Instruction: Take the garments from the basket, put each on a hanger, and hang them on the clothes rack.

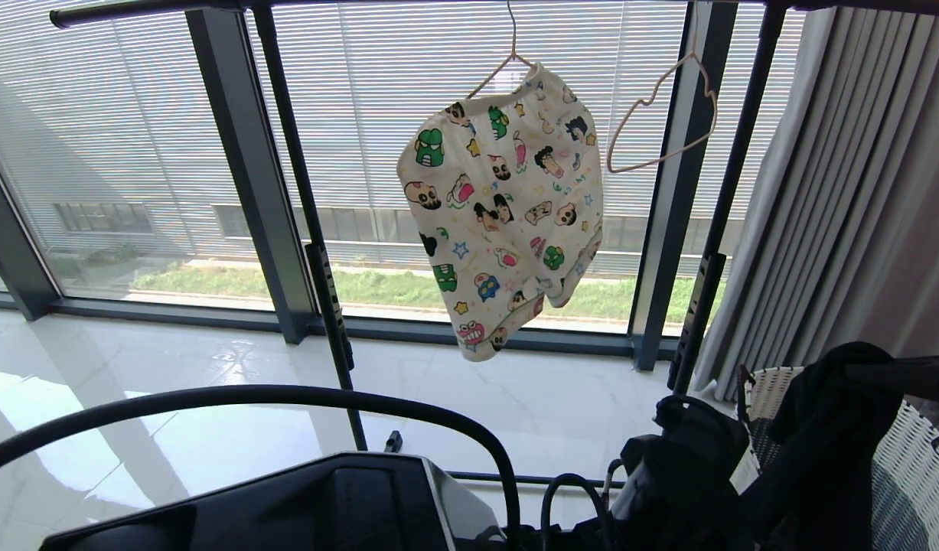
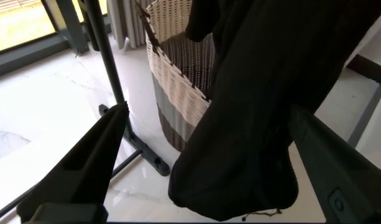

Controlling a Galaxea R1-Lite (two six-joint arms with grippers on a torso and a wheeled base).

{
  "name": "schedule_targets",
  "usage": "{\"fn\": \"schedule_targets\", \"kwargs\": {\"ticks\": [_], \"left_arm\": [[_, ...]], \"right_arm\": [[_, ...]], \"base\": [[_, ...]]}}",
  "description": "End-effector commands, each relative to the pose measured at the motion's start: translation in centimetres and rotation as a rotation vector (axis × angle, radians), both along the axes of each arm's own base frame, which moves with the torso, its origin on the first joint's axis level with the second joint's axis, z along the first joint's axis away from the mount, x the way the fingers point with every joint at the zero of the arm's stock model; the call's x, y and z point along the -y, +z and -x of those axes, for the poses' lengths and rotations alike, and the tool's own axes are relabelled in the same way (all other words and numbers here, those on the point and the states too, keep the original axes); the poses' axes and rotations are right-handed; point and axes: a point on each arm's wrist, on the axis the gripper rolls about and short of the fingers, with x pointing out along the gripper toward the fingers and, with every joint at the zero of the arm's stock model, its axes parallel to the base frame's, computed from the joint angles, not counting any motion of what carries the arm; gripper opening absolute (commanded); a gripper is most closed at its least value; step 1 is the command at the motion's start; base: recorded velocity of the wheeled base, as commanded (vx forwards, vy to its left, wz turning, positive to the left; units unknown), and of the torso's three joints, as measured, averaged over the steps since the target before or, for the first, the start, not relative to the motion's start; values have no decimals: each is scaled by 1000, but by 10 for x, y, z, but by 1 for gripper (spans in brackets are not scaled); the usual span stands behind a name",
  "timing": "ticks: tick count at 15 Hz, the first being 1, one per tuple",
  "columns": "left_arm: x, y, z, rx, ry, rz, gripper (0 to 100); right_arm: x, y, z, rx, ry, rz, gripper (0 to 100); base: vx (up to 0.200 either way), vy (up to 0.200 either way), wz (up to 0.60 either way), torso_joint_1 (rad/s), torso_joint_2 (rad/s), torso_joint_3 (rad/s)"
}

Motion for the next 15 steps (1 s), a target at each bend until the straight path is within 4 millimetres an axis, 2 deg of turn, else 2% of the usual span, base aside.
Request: {"fn": "schedule_targets", "kwargs": {"ticks": [1,5,6,9,12,15], "left_arm": [[6,-25,-4,-18,5,-39,100],[2,-44,-8,-35,20,-90,100],[0,-44,-9,-38,21,-92,0],[-1,-42,-11,-31,36,-90,0],[-12,-36,-7,-1,81,-126,0],[-48,-32,10,-9,122,-219,0]], "right_arm": [[-2,-1,0,-5,15,1,0],[-3,-1,0,-6,24,3,0],[-3,-1,0,-6,24,3,0],[-4,-3,-2,-14,24,6,0],[-8,-8,-12,-49,23,19,0],[-19,-18,-30,-50,45,16,0]], "base": [[0,0,0,0,0,0],[0,0,0,0,0,0],[0,0,0,0,0,0],[0,0,0,0,0,0],[0,0,0,0,0,0],[0,0,0,0,0,0]]}}
